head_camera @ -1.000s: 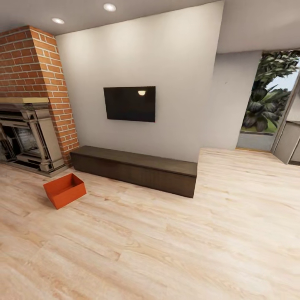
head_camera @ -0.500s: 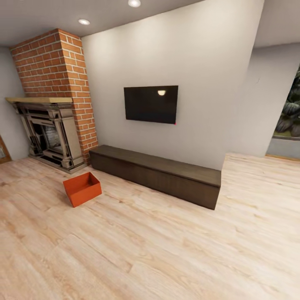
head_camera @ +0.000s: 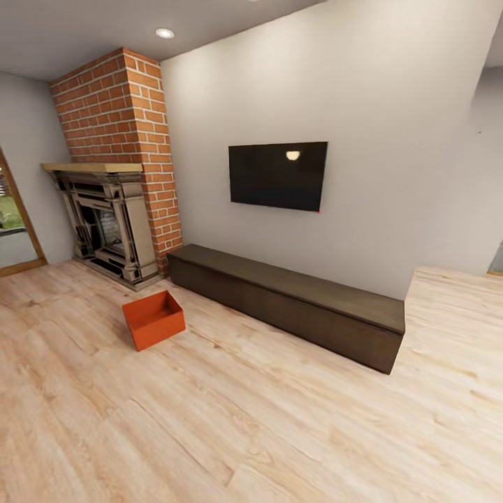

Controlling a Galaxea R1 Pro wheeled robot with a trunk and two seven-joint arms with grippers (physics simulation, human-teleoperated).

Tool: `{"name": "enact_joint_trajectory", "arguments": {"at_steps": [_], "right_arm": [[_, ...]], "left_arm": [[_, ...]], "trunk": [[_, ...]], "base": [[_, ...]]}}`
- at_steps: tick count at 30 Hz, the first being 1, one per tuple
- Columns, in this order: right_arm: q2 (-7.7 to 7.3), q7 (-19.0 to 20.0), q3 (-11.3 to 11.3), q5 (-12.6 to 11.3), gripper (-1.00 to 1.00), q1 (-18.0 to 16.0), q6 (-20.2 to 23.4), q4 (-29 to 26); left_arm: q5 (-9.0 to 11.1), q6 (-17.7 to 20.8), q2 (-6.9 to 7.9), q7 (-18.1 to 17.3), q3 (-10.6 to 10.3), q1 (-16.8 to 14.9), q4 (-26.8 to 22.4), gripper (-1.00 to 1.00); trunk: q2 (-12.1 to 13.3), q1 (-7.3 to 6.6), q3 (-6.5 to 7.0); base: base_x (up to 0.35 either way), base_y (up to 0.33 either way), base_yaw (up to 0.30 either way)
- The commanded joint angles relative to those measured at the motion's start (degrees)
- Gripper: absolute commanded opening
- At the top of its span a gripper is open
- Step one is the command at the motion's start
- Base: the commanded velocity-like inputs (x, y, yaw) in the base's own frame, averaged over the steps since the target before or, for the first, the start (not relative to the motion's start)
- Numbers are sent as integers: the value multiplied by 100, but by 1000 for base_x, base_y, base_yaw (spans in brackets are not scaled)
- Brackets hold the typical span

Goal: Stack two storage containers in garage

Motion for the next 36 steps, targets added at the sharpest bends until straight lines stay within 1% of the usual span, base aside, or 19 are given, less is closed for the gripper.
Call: {"name": "enact_joint_trajectory", "arguments": {"at_steps": [1, 11, 20, 32, 36], "right_arm": [[0, 12, 48, -55, 100, -5, -29, 14], [-12, 62, 56, -41, 100, -5, -29, 14], [2, 27, 56, -47, 100, -5, -34, 14], [2, 16, 48, -49, 100, -5, -38, 14], [-3, 20, 48, -49, 100, -5, -33, 14]], "left_arm": [[20, -10, -1, 1, 8, 1, -5, 100], [20, -6, -1, 1, 8, 1, -4, 100], [20, -6, -1, 1, 6, -1, -4, 100], [20, -6, -1, 1, 7, 0, -5, 100], [20, -8, -1, 1, 6, 1, -4, 100]], "trunk": [[-2, 3, -5], [-2, 3, -5], [-2, 3, -5], [-2, 3, -5], [-2, 3, -5]], "base": [[322, 0, 8], [322, 0, 1], [323, 0, 8], [322, 0, 228], [323, 0, 98]]}}
